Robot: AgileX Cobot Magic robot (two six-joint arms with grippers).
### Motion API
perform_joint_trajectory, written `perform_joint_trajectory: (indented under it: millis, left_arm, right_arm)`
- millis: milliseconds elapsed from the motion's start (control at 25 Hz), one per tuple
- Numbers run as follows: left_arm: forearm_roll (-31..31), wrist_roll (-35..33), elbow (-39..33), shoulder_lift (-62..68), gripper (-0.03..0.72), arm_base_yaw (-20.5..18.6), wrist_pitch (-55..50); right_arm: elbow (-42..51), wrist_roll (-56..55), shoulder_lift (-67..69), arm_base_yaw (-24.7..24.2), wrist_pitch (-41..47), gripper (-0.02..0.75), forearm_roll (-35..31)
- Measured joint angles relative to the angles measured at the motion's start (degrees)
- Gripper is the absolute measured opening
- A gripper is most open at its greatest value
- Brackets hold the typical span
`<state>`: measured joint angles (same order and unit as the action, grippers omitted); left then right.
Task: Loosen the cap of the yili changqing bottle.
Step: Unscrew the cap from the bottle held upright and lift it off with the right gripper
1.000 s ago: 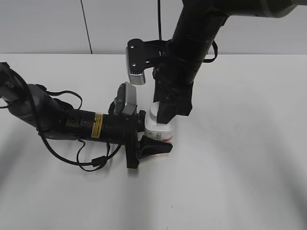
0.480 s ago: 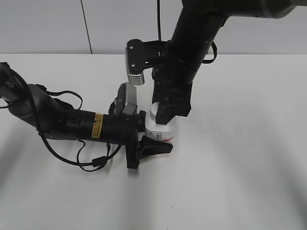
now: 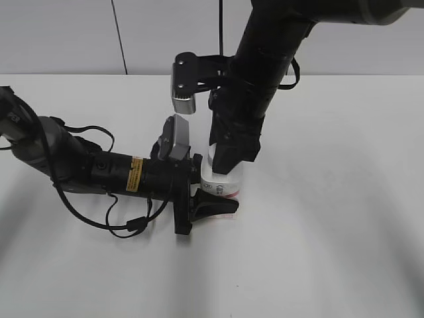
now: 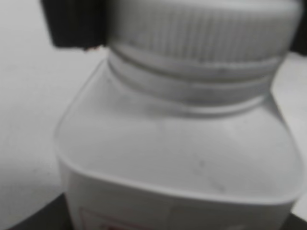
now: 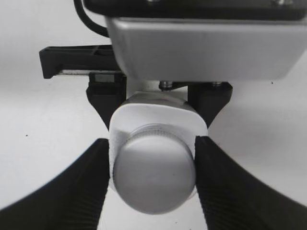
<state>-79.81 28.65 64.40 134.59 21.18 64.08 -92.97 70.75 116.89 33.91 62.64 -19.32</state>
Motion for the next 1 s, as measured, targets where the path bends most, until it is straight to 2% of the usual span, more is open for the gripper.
perform_joint_trajectory:
  millis: [80, 280, 480, 800, 1000]
  left_arm:
    - [-0.02, 0.00, 0.00, 0.00, 0.398, 0.00, 0.00]
    - [-0.02, 0.06, 0.00, 0.00, 0.398, 0.00, 0.00]
    - [-0.02, 0.06, 0.00, 0.00, 0.398, 0.00, 0.00]
    - [0.14, 0.63, 0.00, 0.00, 0.398, 0.00, -0.05]
    - [0.14, 0.70, 0.00, 0.00, 0.398, 0.00, -0.20]
  right_arm:
    - [0.00, -1.32, -0.18, 0.00, 0.17, 0.456, 0.00]
    - [0.00, -4.41, -2.37, 0.00, 1.25, 0.554, 0.00]
    - [0.00, -11.52, -4.94, 0.00, 2.95, 0.576, 0.05]
    - [0.00, -44.58, -5.81, 0.00, 2.84, 0.577, 3.27]
    - [0.00, -61.15, -5.81, 0.00, 3.57, 0.577, 3.99]
